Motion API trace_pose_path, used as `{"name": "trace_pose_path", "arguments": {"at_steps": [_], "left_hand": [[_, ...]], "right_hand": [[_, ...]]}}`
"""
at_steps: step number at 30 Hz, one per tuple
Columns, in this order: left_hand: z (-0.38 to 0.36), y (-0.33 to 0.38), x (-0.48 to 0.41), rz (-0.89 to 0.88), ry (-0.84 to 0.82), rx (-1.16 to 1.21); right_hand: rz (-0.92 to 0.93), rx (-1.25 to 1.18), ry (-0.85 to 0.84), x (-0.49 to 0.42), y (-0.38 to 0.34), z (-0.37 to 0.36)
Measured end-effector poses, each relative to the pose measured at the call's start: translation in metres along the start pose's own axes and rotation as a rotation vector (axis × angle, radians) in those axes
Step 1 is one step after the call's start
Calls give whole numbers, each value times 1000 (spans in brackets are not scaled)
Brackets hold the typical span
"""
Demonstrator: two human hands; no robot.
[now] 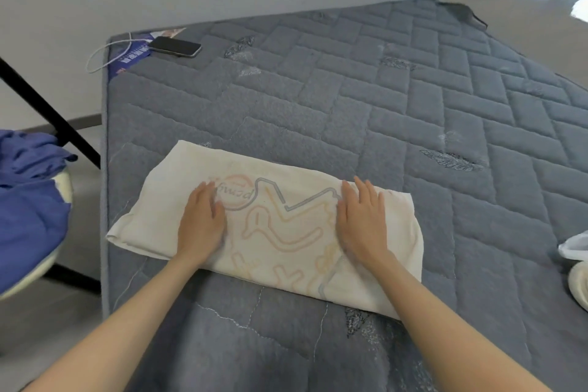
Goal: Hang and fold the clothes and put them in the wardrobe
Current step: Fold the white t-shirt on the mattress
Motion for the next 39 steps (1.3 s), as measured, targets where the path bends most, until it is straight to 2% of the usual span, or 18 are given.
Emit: {"name": "trace_pose_path", "arguments": {"at_steps": [3, 7, 9, 13, 21, 23, 27, 31, 34, 37, 39], "left_hand": [[33, -13, 5, 58, 161, -18], [67, -46, 10, 194, 202, -159], [77, -63, 9, 263, 178, -163], [81, -89, -2, 358, 27, -82], [77, -111, -29, 523, 15, -141], [78, -116, -33, 533, 21, -114], [80, -122, -40, 515, -93, 0], [83, -123, -40, 466, -162, 82], [86, -120, -36, 418, -156, 61], [91, -114, -34, 348, -113, -39], [97, -112, -36, 335, -102, -71]], "right_hand": [[227, 3, -19, -25, -48, 5], [393, -79, -84, -51, -112, -3], [461, -92, -133, -61, -140, -10], [601, -77, -293, -80, -200, -28], [834, 127, -599, -118, -279, -71], [860, 201, -632, -130, -291, -80], [955, 480, -624, -148, -315, -92], [950, 685, -671, -158, -329, -100], [966, 842, -708, -166, -331, -95], [1020, 886, -641, -173, -332, -80], [1032, 800, -580, -175, -332, -70]]}}
Point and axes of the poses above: each hand's wrist, its own x-axis away from the middle knuckle, its own z-axis out of the back of the hand, y = z × x, the point moved 3 cm from there along -x, towards the middle knuckle, and after that the axes turned 9 degrees about z, right-handed, at the moved point
